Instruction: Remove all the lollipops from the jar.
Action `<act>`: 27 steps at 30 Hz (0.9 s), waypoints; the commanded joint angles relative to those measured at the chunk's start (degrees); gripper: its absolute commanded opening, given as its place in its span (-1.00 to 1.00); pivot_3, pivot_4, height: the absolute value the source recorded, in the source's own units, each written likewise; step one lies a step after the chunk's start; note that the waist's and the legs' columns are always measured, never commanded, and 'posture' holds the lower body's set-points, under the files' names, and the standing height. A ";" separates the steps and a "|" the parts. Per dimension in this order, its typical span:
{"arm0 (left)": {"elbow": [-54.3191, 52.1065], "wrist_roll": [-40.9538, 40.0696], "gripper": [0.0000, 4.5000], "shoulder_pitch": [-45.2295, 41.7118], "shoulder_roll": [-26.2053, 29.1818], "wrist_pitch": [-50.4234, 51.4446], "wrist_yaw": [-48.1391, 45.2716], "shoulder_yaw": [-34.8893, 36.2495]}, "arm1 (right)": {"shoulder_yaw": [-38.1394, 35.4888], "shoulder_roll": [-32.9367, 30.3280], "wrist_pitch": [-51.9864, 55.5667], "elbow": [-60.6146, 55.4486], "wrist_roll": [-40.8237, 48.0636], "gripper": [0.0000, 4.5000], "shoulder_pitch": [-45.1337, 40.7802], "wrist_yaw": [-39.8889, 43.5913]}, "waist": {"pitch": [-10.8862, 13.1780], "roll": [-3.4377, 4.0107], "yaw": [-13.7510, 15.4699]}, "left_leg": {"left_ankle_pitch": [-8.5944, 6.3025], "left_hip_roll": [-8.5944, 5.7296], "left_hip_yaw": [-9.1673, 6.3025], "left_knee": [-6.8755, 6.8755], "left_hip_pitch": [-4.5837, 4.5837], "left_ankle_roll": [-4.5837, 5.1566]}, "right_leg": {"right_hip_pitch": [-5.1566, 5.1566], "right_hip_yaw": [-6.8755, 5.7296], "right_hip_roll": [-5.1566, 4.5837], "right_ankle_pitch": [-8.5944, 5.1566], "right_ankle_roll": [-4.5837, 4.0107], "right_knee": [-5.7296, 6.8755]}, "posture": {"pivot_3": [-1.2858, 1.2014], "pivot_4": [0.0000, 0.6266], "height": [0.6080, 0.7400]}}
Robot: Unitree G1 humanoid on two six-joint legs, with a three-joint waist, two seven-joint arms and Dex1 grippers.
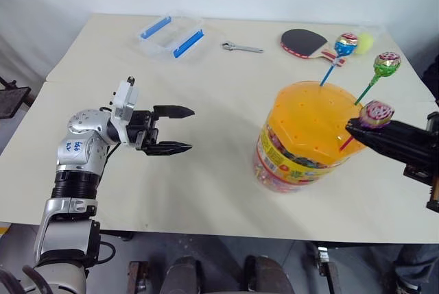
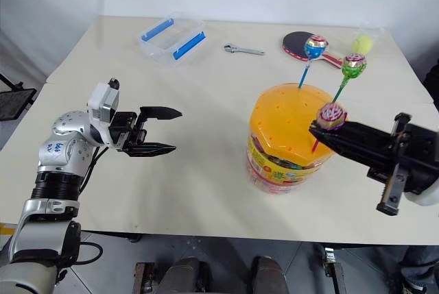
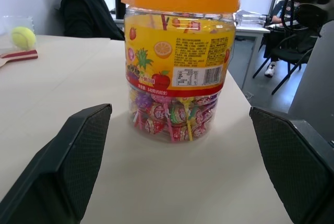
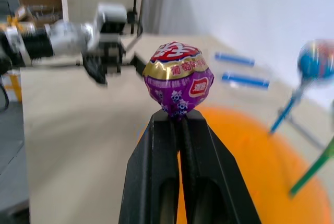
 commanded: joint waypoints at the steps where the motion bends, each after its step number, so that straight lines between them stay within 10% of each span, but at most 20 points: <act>1: 1.11 -0.37 1.00 -1.71 -0.53 -1.44 -2.58 0.61 | -5.00 -3.06 -0.07 2.03 4.63 -0.99 -2.65 -0.92 | 0.00 0.00 0.00 | 0.00 0.00 0.00 0.00 0.00 0.00 | 0.00 -0.01 0.00 0.00 0.00 0.00 | 0.03 -0.52 1.00; 15: 0.08 -2.69 1.00 -2.55 -0.63 -0.74 -3.41 1.62 | -10.95 -13.24 10.94 27.83 -17.78 -0.99 -6.08 -9.06 | -0.06 -0.13 -0.07 | -0.04 0.00 0.05 0.02 -0.08 0.07 | -0.01 -0.07 -0.03 0.00 0.00 -0.01 | 0.03 -0.52 1.00; 27: -11.43 -5.73 1.00 4.15 -0.04 3.65 2.69 5.47 | 28.57 -4.43 8.90 60.58 -44.33 -0.99 -19.12 -18.56 | -0.14 -0.13 -1.58 | -0.03 0.02 0.15 0.00 -0.14 0.05 | -0.18 -0.03 -0.03 0.00 0.00 0.01 | 0.03 -0.52 1.00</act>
